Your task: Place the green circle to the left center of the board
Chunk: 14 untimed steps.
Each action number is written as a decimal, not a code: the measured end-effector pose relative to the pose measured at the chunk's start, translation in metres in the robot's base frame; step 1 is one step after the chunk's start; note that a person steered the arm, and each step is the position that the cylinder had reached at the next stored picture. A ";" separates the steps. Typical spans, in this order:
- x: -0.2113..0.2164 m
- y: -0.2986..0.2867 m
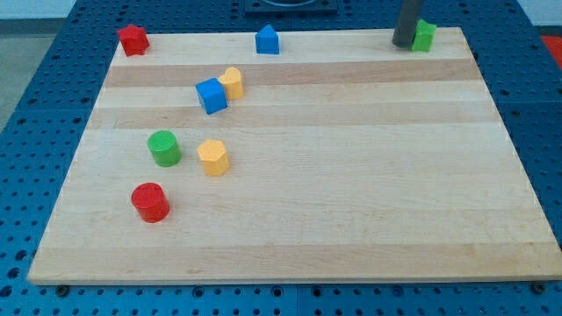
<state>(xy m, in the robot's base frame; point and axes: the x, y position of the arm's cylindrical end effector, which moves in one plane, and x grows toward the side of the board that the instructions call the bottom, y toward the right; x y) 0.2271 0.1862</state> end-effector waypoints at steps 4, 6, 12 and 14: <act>-0.004 -0.088; 0.007 -0.100; 0.076 -0.170; 0.117 -0.242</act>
<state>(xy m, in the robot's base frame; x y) 0.3443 -0.0558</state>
